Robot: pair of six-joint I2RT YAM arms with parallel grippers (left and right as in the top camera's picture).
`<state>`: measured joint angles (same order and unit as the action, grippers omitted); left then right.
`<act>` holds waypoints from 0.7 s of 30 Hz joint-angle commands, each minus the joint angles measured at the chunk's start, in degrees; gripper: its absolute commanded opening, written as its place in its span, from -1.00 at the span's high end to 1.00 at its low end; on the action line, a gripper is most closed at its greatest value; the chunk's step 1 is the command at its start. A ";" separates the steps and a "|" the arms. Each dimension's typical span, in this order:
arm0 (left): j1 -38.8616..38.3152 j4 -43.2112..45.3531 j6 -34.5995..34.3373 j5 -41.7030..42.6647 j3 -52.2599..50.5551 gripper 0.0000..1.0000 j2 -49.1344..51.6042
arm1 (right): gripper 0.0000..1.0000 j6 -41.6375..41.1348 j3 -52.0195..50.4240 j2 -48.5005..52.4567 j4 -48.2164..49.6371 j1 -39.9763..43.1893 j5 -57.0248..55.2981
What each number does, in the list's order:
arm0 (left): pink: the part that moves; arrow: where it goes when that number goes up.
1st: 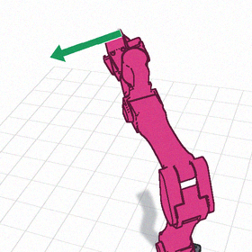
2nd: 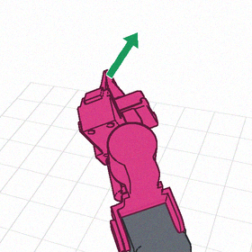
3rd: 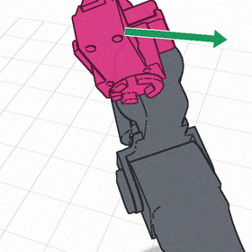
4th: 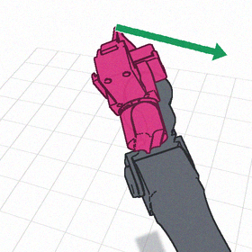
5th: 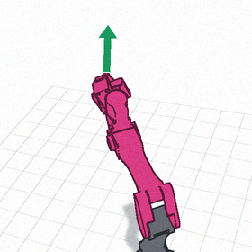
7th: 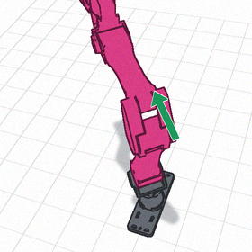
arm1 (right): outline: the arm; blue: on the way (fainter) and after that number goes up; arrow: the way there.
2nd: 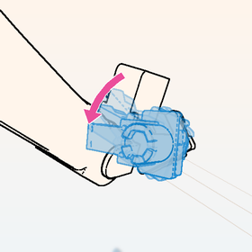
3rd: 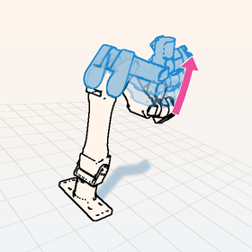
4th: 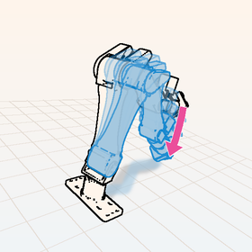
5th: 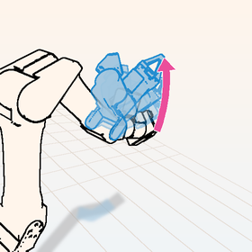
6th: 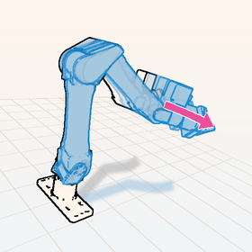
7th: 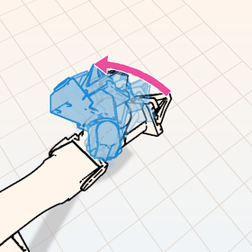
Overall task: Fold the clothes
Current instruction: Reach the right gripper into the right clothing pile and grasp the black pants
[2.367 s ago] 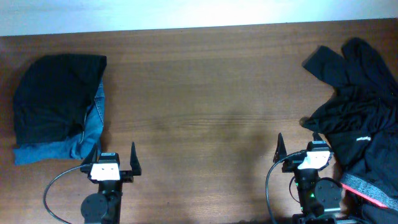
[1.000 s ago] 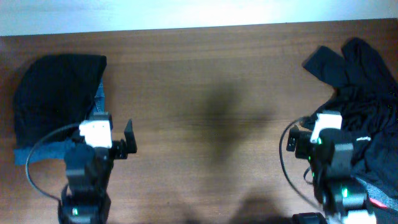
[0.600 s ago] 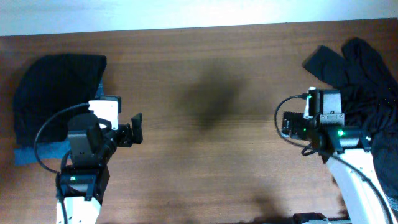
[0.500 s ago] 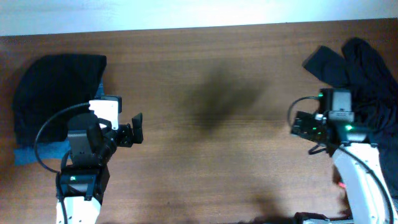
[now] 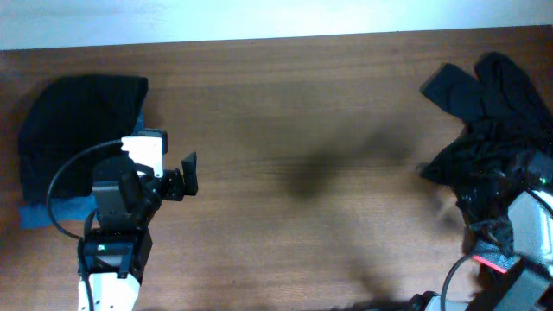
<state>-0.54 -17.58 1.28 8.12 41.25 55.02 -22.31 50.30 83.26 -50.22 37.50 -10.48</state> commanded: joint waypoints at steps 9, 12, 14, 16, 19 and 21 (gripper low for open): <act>-0.17 0.63 -0.42 -0.42 1.33 -0.99 0.04 | -0.36 -0.74 -6.03 3.48 6.45 7.61 -1.75; -0.17 0.66 -0.42 -0.42 1.33 -0.99 0.04 | 0.78 -0.70 -6.01 3.45 6.25 7.45 -1.14; -0.15 0.81 -0.42 -0.42 1.33 -0.99 0.04 | 0.92 -0.57 -5.99 3.30 6.03 7.45 0.59; -0.17 1.09 -0.42 -0.42 1.33 -0.99 0.04 | 0.92 0.48 -5.44 2.62 5.40 7.45 3.04; -0.17 1.81 -0.42 -0.42 1.33 -0.99 0.04 | 0.92 5.22 -1.79 -0.55 2.40 7.45 10.67; -0.17 1.99 -0.42 -0.42 1.33 -0.99 0.04 | 0.92 7.89 0.85 -3.02 0.81 7.45 16.41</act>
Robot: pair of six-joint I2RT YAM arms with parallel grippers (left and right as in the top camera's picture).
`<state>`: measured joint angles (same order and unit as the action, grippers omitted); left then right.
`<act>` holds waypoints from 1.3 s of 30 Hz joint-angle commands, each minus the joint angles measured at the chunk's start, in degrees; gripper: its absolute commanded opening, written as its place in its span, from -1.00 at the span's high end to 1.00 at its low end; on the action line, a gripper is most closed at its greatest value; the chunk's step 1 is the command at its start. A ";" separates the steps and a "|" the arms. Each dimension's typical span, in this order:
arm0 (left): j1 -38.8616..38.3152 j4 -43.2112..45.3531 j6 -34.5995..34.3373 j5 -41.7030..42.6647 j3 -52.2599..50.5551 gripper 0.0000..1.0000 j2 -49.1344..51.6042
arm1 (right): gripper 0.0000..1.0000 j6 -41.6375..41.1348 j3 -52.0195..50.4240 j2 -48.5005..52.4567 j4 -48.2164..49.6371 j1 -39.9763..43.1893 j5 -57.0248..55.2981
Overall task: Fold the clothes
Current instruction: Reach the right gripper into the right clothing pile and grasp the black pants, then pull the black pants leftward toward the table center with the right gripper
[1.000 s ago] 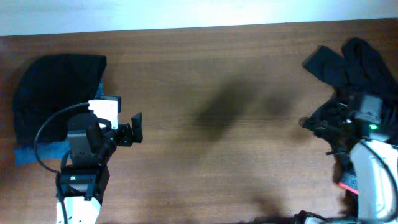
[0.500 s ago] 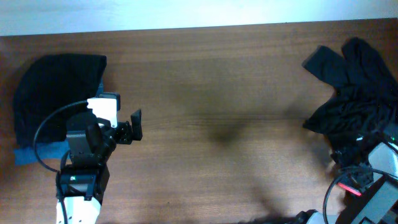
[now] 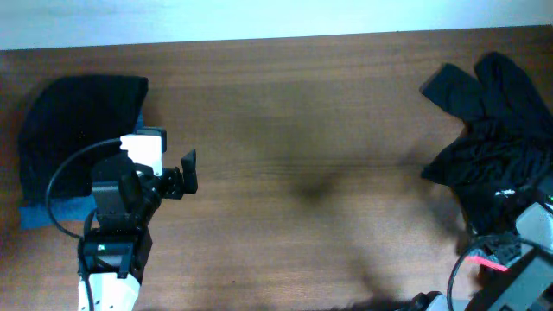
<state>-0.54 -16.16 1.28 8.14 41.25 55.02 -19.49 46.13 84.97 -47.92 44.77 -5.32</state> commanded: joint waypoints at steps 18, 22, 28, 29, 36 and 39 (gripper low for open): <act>-0.17 1.86 -0.42 -0.42 1.33 -0.99 1.22 | 0.89 14.49 30.60 -14.34 9.22 -40.35 33.35; -0.17 1.84 -0.42 -0.42 1.33 -0.99 1.84 | 0.89 11.47 30.60 -9.92 15.85 -50.66 24.39; -0.17 1.86 -0.42 -0.44 1.33 -0.99 1.99 | 0.89 11.50 30.60 0.92 20.28 -59.01 24.11; -0.17 1.86 -0.42 -0.44 1.33 -0.99 1.99 | 0.89 11.50 30.60 3.08 21.00 -60.11 24.13; -0.17 2.05 -0.42 -0.44 1.33 -0.99 1.99 | 0.92 17.81 30.62 10.56 26.64 -67.23 27.67; -0.17 2.23 -0.42 -0.44 1.33 -0.99 2.03 | 0.92 21.40 31.34 9.70 27.19 -69.57 29.00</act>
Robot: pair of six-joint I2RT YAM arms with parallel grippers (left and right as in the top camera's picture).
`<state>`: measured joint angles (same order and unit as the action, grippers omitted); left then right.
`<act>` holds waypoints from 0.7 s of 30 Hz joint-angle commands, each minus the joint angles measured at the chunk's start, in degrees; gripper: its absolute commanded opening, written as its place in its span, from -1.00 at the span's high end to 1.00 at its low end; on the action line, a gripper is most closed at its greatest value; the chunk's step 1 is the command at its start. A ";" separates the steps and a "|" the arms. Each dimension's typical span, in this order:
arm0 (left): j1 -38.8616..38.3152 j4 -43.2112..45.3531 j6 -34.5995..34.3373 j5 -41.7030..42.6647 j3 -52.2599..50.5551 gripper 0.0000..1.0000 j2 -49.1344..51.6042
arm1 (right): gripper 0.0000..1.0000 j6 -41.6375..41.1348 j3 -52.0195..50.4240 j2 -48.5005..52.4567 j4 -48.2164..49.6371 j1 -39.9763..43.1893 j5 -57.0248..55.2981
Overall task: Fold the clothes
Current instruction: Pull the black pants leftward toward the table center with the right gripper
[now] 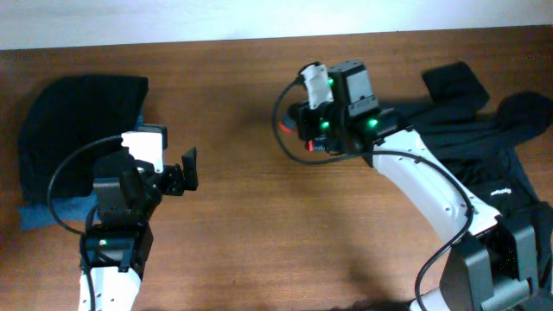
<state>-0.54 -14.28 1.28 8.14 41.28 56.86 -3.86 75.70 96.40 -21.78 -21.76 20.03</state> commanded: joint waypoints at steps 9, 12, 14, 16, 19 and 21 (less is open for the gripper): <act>-0.17 0.39 -0.39 -0.46 1.31 -0.99 0.20 | 0.92 10.71 3.82 -7.45 0.59 -10.21 9.57; -0.17 0.52 -0.39 -0.46 1.31 -0.99 0.31 | 0.92 10.73 3.82 -7.89 0.04 -12.52 9.60; -0.15 0.72 -0.42 -0.46 1.31 -0.99 0.50 | 0.92 10.75 3.82 -7.69 0.20 -13.51 9.49; -0.17 0.81 -0.42 -0.44 1.31 -0.99 0.83 | 0.92 10.71 3.82 -7.08 1.25 -13.64 9.03; -0.17 0.81 -0.42 -0.44 1.31 -0.99 1.60 | 0.92 10.69 3.82 -4.07 6.93 -13.09 1.51; -0.17 0.85 -0.42 -0.44 1.31 -0.99 1.97 | -0.04 10.69 3.82 -1.84 11.54 -12.76 -4.55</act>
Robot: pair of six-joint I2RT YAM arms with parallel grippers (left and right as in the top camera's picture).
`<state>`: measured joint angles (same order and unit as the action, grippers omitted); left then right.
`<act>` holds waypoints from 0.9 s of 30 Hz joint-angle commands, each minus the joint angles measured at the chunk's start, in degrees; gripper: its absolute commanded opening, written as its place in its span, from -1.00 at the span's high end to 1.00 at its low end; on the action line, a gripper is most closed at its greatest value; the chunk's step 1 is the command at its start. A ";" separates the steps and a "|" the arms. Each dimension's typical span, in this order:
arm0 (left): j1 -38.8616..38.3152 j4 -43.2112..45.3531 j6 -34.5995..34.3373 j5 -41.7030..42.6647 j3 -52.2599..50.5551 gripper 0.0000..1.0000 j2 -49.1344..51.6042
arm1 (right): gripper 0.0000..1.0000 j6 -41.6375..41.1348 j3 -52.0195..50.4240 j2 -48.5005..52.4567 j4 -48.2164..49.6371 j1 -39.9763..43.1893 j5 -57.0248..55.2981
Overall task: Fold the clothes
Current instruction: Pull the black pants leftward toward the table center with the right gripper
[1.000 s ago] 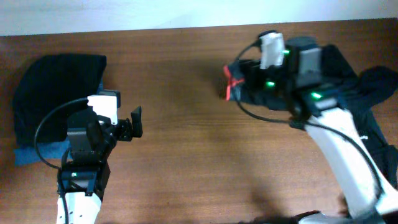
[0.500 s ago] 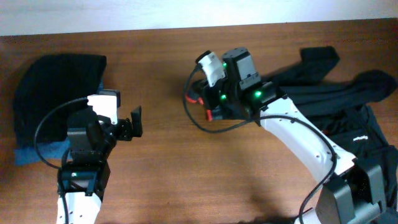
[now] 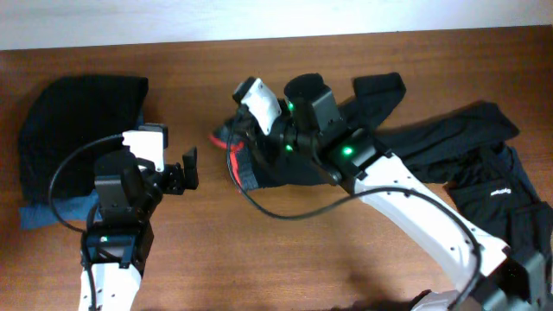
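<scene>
A black garment [image 3: 406,142] with a red-trimmed edge [image 3: 235,162] lies stretched across the table, from left of centre to the crumpled black heap [image 3: 497,194] at the right. My right gripper [image 3: 230,140] reaches over to the garment's left end and is shut on it; its fingertips are mostly hidden by cloth. My left gripper [image 3: 185,171] stands open at the left, a little short of the red-trimmed end, with nothing in it.
A pile of black clothes [image 3: 78,130] rests at the far left, on top of something blue [image 3: 52,212]. The brown table [image 3: 285,250] runs to a white wall strip along the back. The right arm [image 3: 415,216] crosses the table's right half.
My right gripper has moved from the table's centre to left of centre, and the black garment has come with it, now drawn out longer. The left arm has not moved.
My right arm was low at the right edge, at the crumpled black heap, in both of the first two moments. Then it was at the table's centre with a black garment trailing behind it. Now that garment's end is near my left gripper, which has stayed open and still.
</scene>
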<state>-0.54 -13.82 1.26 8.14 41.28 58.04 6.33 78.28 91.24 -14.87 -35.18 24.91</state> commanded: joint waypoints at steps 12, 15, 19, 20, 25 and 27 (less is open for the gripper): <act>-0.17 0.61 -0.39 -0.42 1.31 -0.99 1.16 | -0.97 -9.79 1.25 4.68 -0.28 7.93 -28.33; -0.17 0.94 -0.39 -0.15 1.31 -0.99 1.16 | -0.97 -9.57 1.25 1.95 -4.28 8.48 -28.20; -0.17 1.66 -0.39 4.24 1.31 -0.99 1.16 | -0.97 -9.53 1.25 -1.31 -7.48 8.59 -28.20; -0.17 1.90 -0.39 5.90 1.31 -0.99 1.18 | -0.97 -8.87 1.25 -2.01 -7.50 8.57 -28.09; -0.22 3.63 -0.39 10.62 1.31 -0.99 2.78 | -0.97 -2.62 1.29 -3.37 -4.63 8.57 -21.27; -0.22 3.74 -0.42 11.82 1.31 -0.99 3.98 | -0.97 0.87 1.29 -3.34 -3.30 8.59 -15.67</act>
<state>-0.54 -10.39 1.23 15.29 41.32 60.20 1.43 78.74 88.75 -19.20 -26.55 1.41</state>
